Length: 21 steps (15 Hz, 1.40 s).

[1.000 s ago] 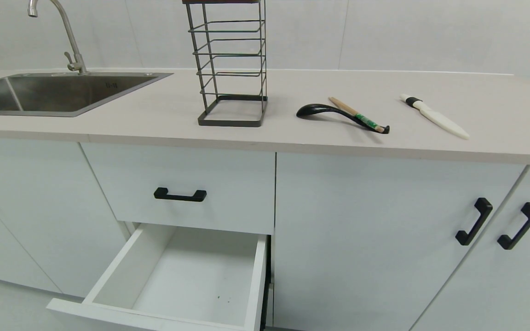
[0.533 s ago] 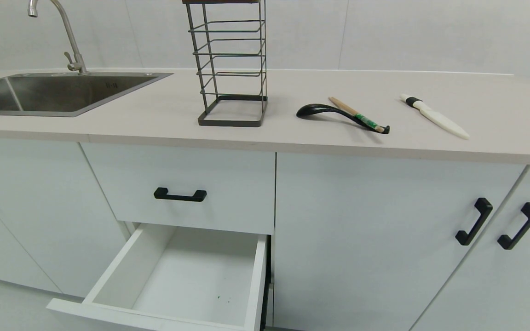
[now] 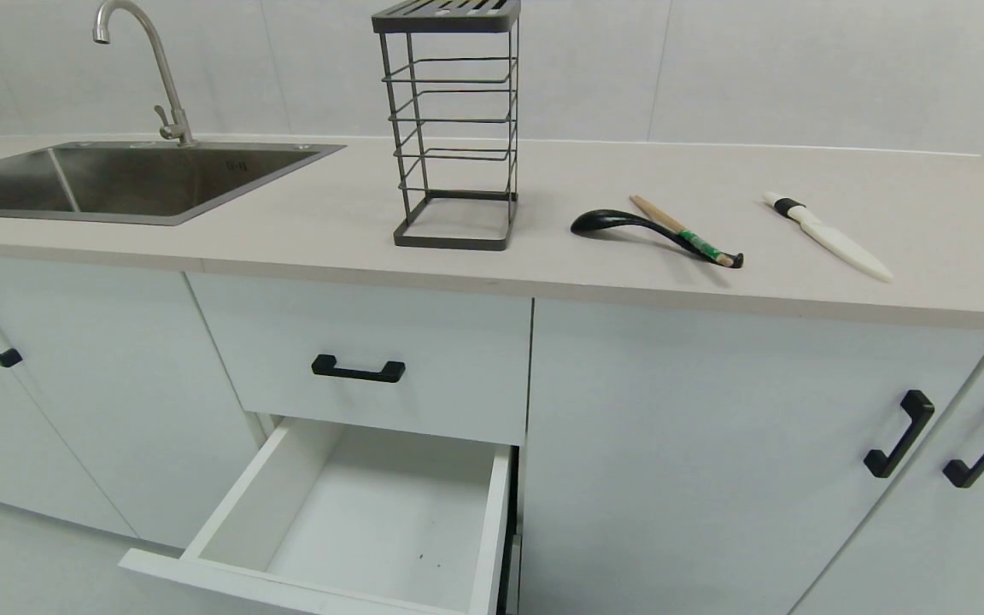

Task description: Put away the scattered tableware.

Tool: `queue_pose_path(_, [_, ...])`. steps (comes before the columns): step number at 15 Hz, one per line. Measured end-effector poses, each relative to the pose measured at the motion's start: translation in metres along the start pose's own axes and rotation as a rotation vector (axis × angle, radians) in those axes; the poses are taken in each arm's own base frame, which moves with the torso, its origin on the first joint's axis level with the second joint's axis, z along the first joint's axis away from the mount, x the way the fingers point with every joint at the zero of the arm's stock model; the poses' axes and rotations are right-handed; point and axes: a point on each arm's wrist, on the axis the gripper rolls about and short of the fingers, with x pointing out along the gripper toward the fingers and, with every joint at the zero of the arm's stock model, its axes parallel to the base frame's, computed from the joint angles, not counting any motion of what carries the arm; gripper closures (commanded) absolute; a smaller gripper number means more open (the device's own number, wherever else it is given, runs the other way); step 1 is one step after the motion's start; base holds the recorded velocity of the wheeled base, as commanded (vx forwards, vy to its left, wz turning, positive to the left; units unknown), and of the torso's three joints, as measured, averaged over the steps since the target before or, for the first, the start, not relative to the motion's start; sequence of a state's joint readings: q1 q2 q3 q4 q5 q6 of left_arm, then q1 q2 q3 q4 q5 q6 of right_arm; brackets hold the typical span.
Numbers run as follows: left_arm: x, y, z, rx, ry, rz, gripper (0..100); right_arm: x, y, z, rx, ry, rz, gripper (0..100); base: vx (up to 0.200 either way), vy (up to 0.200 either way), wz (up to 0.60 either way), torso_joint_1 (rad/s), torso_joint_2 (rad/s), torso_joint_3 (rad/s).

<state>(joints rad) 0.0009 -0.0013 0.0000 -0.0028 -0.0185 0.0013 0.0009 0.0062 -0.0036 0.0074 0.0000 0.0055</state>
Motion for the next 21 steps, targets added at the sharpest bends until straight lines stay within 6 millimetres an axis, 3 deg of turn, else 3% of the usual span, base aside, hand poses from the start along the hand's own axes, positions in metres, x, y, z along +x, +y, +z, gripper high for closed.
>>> queue_pose_path(10, [0.0000,0.0000,0.0001,-0.004,-0.001,0.003,0,0.0000,-0.0001,-0.0002,0.001,0.001,-0.001,100,0.000,0.000,0.00,0.042,-0.03,-0.033])
queue_pose_path(21, [0.0000,0.0000,0.0002,-0.004,-0.001,0.002,0,0.0001,0.0000,-0.0001,0.001,0.000,-0.001,100,0.000,0.000,0.00,0.207,-0.50,-0.236])
